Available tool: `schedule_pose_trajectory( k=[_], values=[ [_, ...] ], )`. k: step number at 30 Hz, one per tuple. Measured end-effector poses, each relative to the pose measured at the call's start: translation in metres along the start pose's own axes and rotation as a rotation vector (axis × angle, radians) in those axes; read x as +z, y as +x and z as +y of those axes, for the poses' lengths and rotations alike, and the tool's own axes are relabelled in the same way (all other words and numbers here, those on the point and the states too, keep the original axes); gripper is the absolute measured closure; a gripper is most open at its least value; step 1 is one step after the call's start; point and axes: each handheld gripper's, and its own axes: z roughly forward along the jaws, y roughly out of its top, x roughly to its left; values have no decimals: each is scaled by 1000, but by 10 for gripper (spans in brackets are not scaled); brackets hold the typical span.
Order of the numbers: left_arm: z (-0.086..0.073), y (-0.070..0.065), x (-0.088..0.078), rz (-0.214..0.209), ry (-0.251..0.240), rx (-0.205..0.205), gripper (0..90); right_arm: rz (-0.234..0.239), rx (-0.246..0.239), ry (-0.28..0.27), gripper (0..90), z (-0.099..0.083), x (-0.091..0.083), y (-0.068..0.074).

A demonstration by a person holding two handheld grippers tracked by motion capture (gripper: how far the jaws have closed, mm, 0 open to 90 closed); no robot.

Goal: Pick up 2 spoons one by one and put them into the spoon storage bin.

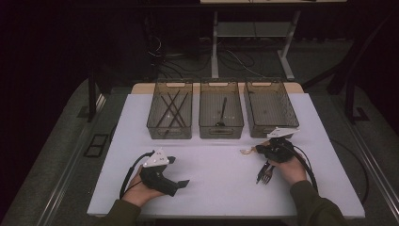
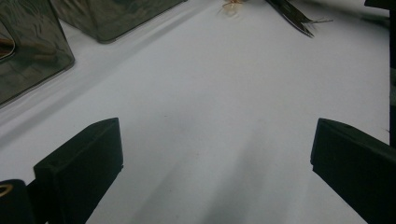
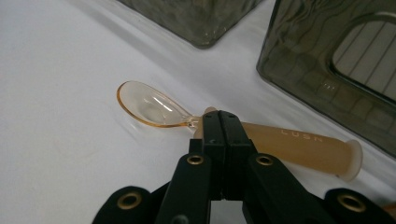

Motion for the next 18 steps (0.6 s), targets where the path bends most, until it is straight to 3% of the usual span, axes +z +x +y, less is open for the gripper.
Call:
schedule_pose_trajectory(
  k=[18],
  values=[
    [0,0,0,-5,8,2,12,10,-22,-9,896,18,20,11]
  ],
)
